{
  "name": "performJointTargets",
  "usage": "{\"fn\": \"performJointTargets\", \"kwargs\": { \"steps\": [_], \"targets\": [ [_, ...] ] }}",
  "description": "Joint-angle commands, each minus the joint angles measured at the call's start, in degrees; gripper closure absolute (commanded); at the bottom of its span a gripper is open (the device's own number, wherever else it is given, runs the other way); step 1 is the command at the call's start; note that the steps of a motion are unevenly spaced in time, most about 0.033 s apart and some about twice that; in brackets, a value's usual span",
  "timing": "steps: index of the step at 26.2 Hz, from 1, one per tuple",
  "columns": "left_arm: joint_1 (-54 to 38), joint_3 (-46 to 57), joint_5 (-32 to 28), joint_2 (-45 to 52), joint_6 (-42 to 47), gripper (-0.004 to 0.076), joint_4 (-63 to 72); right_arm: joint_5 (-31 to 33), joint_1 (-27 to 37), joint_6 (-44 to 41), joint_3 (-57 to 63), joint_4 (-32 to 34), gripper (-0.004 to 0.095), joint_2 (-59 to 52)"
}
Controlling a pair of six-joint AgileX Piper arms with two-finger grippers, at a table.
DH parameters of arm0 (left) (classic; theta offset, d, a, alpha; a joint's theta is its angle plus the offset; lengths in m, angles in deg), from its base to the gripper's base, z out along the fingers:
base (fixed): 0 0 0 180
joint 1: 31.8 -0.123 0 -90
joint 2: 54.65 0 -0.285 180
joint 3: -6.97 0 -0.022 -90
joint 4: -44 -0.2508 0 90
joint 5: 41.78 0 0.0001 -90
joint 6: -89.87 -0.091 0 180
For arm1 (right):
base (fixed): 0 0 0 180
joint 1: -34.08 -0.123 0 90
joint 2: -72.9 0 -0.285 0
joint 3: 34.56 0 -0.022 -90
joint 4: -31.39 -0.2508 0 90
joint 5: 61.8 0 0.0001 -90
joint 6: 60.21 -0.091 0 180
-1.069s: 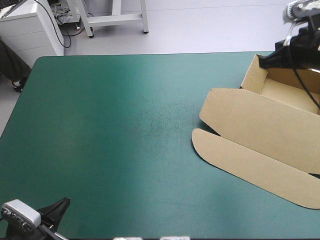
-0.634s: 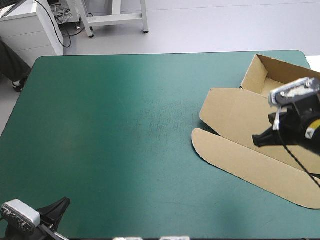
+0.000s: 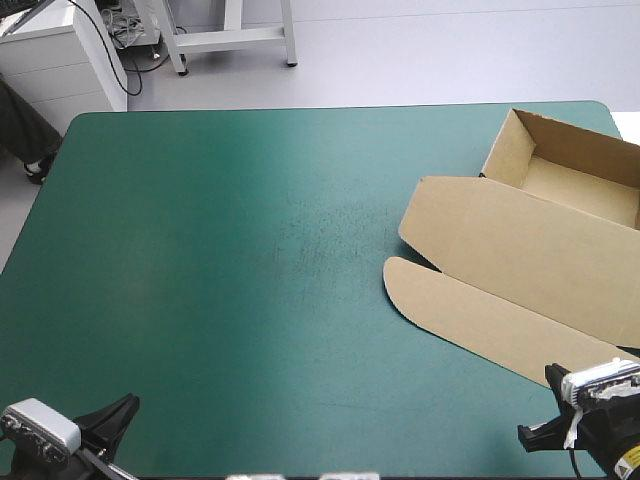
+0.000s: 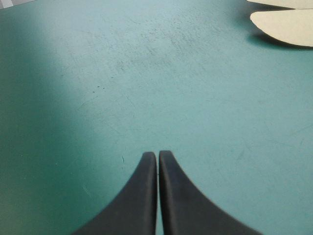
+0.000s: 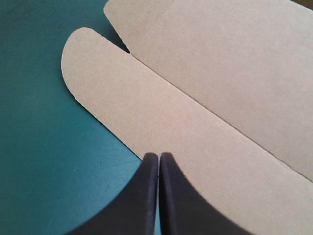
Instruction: Fold the box
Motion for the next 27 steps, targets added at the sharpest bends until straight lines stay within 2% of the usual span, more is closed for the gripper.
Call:
{"fn": "performJointTargets", "kwargs": {
  "steps": [1,27],
  "targets": [
    [0.1,-1.2,-4.2,0.4,0.6,0.0731,0.6,-6.4,-0.2,0.0,1.8,-0.7,0.0917,-4.1],
    [0.1,-1.2,-4.1,0.4,0.6,0.0731,1.4,-6.9,-0.2,0.0,2.1,-1.6,0.0928,-5.3]
  ]
}}
